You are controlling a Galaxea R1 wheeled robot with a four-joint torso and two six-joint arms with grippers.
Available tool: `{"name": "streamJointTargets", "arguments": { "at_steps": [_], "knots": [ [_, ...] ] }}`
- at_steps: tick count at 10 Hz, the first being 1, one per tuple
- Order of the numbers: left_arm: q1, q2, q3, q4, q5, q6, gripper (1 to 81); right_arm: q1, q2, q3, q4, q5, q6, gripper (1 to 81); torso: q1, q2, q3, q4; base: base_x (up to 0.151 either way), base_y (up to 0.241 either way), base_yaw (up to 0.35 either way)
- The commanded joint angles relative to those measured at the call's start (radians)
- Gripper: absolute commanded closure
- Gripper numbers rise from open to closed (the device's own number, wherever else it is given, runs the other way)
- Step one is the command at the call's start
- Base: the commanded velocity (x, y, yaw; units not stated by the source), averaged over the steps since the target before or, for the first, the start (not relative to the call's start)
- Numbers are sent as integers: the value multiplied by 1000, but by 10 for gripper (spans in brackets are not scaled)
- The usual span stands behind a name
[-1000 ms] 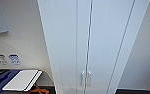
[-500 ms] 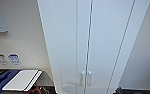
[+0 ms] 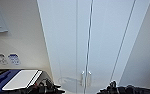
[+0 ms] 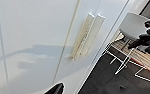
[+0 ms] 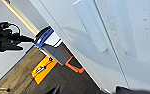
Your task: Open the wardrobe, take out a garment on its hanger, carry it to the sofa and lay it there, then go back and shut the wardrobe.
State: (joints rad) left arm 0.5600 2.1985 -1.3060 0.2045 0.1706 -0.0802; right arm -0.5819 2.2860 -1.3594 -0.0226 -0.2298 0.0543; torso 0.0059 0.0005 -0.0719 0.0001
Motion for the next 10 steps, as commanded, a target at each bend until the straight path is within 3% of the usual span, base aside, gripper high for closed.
{"name": "streamJointTargets", "arguments": {
  "at_steps": [1, 10],
  "knots": [
    [-157, 49, -47, 4, 39, -6, 10, 171, 20, -33, 12, -31, 7, 10, 0, -1, 0, 0, 0, 0, 0],
    [-194, 284, -283, 6, 26, -38, 10, 286, 143, -197, 7, -26, 50, 10, 1, -1, -1, 0, 0, 0, 0]
  ]
}}
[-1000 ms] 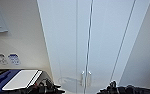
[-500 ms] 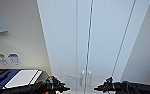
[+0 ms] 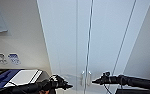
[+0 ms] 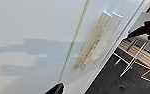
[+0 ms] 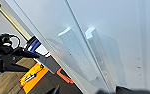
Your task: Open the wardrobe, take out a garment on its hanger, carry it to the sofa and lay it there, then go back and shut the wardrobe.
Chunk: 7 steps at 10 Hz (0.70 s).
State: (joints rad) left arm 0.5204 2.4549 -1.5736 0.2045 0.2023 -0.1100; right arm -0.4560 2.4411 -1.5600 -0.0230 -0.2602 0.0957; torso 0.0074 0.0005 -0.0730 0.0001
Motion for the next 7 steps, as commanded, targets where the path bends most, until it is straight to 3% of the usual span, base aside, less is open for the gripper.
{"name": "streamJointTargets", "arguments": {
  "at_steps": [1, 7],
  "knots": [
    [-154, 43, -28, 6, -18, -10, 10, 167, -3, -7, 6, 18, 10, 10, 0, -1, 0, 0, 0, 0, 0],
    [-153, 130, -123, 6, -43, -20, 10, 185, 115, -130, 6, 16, 9, 10, 0, -1, 0, 0, 0, 0, 0]
  ]
}}
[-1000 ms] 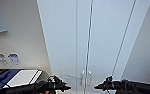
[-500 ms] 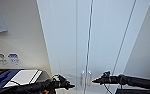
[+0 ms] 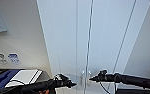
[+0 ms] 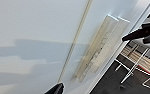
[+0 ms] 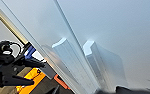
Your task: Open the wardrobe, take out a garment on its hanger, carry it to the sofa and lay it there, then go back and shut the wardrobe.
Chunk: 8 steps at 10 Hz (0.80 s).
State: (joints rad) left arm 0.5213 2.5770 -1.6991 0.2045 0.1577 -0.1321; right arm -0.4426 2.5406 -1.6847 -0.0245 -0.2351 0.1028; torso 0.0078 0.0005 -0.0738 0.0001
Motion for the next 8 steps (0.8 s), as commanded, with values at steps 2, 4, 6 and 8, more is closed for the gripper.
{"name": "streamJointTargets", "arguments": {
  "at_steps": [2, 4, 6, 8],
  "knots": [
    [-154, 43, -33, 7, 3, 2, 10, 178, 44, -37, 9, -10, 2, 10, 0, -1, 0, 0, 0, 0, 0],
    [-154, 69, -54, 15, 6, 2, 10, 187, 63, -65, 9, -13, 2, 10, 0, -1, 0, 0, 0, 0, 0],
    [-155, 101, -97, 13, 3, 3, 10, 201, 86, -88, 12, -13, 3, 10, 0, -1, 0, 0, 0, 0, 0],
    [-154, 138, -137, 16, 5, 3, 10, 204, 112, -111, 11, -16, 3, 10, 0, -1, 0, 0, 0, 0, 0]
  ]
}}
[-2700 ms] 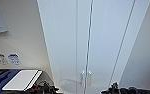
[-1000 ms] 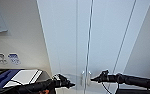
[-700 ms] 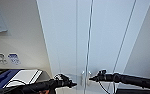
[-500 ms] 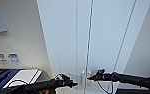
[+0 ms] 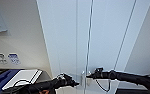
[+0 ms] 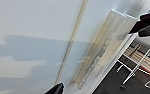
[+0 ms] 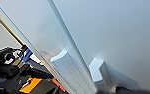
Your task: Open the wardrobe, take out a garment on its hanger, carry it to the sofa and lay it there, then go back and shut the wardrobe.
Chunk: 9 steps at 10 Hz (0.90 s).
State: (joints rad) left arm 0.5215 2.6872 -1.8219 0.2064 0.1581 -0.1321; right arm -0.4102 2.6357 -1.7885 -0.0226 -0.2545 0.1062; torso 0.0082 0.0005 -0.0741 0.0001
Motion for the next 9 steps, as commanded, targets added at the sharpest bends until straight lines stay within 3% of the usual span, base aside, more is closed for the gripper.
{"name": "streamJointTargets", "arguments": {
  "at_steps": [1, 9],
  "knots": [
    [-154, 43, -36, 13, 3, 5, 10, 173, 29, -18, 9, 3, -2, 10, 0, -1, 0, 0, 0, 0, 0],
    [-145, 227, -249, 13, -14, 5, 10, 161, 46, -18, 10, 4, 0, 10, 0, -1, 0, 0, 0, 0, 0]
  ]
}}
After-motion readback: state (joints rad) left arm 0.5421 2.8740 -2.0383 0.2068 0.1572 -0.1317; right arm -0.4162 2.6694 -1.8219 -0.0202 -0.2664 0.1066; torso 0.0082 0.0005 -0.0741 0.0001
